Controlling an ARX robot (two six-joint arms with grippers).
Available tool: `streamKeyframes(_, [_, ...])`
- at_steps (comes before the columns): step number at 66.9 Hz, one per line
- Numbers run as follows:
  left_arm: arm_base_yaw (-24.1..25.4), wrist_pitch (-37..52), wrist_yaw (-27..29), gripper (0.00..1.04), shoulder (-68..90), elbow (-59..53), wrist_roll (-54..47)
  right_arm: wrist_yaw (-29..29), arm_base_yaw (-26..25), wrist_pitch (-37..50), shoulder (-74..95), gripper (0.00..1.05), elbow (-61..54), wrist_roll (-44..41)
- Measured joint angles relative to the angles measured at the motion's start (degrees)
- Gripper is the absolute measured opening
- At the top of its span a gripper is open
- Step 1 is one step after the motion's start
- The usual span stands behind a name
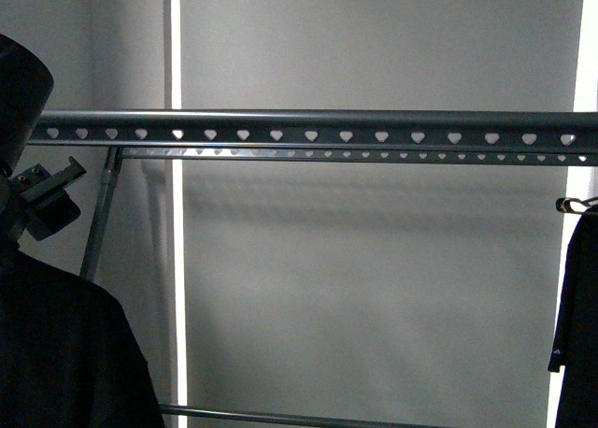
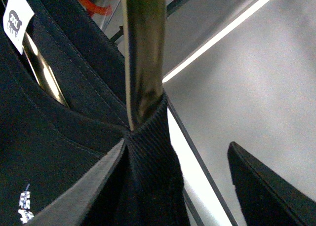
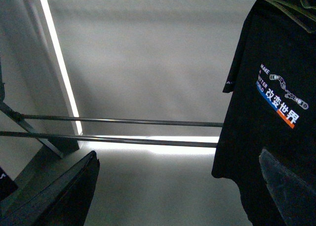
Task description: Hang clothes on hanger
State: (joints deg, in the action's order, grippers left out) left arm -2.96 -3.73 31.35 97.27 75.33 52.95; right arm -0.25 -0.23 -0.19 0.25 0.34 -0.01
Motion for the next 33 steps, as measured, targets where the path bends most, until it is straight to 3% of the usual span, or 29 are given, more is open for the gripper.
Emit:
streamKeyframes(20, [0.83, 3.34, -3.39, 0.08, -3.06, -4.87, -1.75, 0.00, 0.00, 0.00, 0.00, 0.97, 0.00, 0.00])
streamKeyframes(33, [1.09, 4.24, -11.93, 0.05, -8.98, -12.61, -6.93, 0.00, 0.00, 0.00, 0.00, 0.97, 0.00, 0.00])
